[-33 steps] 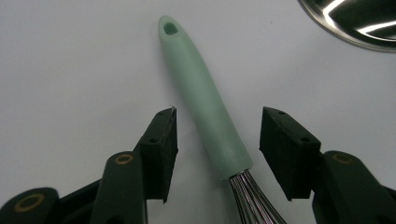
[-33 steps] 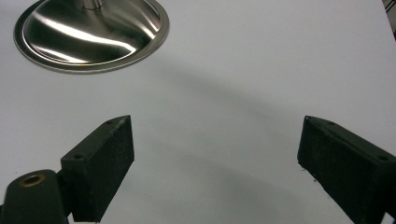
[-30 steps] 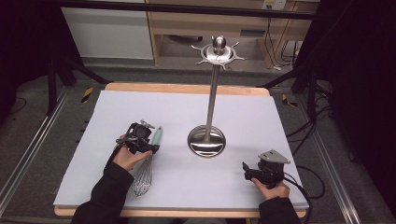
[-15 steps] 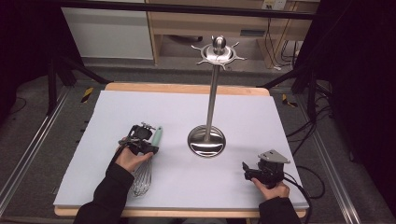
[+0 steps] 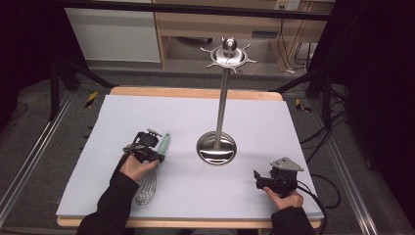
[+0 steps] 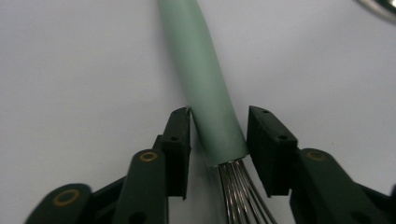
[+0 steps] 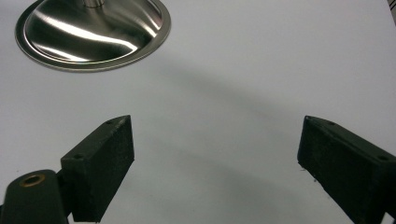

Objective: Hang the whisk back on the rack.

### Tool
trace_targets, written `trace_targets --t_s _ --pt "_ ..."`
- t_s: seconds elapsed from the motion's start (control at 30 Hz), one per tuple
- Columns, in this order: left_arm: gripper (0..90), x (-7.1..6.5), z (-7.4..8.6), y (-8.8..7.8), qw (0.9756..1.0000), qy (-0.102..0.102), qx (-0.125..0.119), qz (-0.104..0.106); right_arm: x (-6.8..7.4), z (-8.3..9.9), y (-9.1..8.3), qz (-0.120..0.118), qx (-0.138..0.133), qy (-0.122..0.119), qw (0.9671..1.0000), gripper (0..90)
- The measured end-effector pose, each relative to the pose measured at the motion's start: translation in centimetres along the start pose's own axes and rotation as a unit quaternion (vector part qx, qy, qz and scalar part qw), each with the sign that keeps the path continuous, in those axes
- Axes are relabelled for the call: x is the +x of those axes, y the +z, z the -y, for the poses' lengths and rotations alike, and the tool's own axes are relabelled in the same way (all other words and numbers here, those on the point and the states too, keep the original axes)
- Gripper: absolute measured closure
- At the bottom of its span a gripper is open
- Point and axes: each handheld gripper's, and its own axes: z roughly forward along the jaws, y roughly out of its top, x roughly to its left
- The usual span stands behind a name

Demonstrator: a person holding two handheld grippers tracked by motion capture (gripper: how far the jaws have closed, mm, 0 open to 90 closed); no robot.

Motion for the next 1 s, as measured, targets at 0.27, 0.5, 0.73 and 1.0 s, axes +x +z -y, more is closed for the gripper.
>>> trace_targets --t_s 0.27,0.5,0.73,1.0 --pt "55.4 0.04 0.11 0.35 0.9999 -0.011 -0.001 0.012 0.01 0.0 0.02 -0.001 0.001 0.0 1.0 11.2" --pt "63.7 -0.38 -0.11 0.33 0.9998 -0.017 0.01 -0.002 -0.03 0.0 0.02 0.0 0.001 -0.001 1.0 11.2" --pt "67.7 -0.74 0.18 -0.06 0.9997 0.011 0.021 -0.001 -0.05 -0.01 -0.03 -0.001 0.0 0.0 1.0 11.2" --pt "61.2 -0.38 0.49 -0.55 0.9996 0.03 0.003 -0.003 -0.04 -0.01 0.04 -0.002 0.003 -0.001 1.0 11.2"
